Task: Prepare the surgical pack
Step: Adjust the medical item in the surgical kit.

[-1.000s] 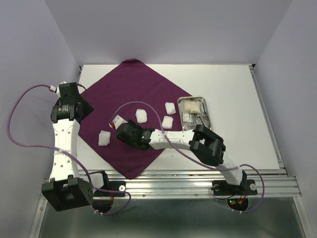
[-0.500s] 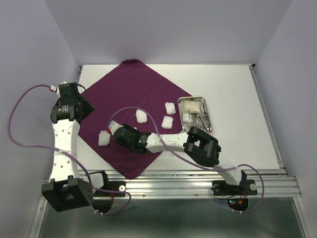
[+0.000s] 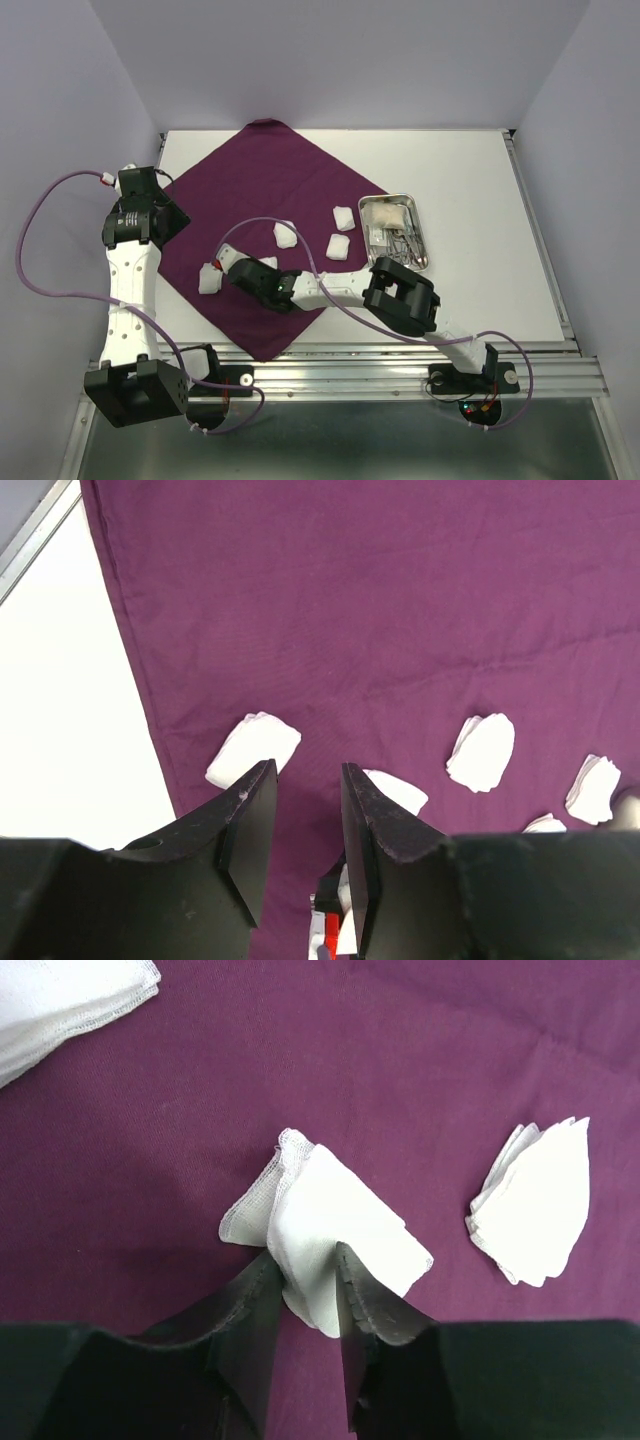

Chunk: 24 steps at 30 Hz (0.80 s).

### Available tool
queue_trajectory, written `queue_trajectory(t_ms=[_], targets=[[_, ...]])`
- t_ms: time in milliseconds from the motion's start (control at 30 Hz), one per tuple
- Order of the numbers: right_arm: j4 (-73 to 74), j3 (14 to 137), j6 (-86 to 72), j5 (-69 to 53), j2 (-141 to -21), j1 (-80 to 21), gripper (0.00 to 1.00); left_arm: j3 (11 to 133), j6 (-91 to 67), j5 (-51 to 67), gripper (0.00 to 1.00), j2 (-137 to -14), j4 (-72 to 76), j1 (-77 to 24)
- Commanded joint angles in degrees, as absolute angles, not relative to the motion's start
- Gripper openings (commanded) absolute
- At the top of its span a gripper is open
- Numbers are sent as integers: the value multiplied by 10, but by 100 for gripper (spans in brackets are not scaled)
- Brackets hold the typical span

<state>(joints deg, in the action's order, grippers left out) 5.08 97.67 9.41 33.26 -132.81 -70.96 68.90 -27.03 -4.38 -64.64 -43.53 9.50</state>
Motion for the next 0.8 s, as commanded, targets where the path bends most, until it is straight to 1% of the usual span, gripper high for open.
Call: queue_trajectory(t_ms=[0,33,233,267,333,500,633,667,767], targets=[[22,983,95,345,-1337,-714,32,681,-264,-39,43,-628,-425,98],[21,980,90,338,-1329,-714,26,679,-264,-39,43,-626,-425,98],[19,971,76,323,-1303,-714,12,679,-264,-34,43,-625,-424,98],[19,970,70,318,-1301,-714,6,679,-264,-33,43,-625,-424,98],[19,966,59,309,-1288,-714,1,679,-263,-34,43,-624,-425,98],[28,955,9,246,-1244,-690,1,679,-262,-33,43,-622,-425,98],[35,934,-83,137,-1197,-646,1,676,-261,-31,43,-621,-424,98],[38,928,-96,94,-1190,-637,1,676,-261,-30,43,-621,-423,98],[41,921,-138,37,-1169,-601,1,672,-261,-27,43,-620,-422,98]])
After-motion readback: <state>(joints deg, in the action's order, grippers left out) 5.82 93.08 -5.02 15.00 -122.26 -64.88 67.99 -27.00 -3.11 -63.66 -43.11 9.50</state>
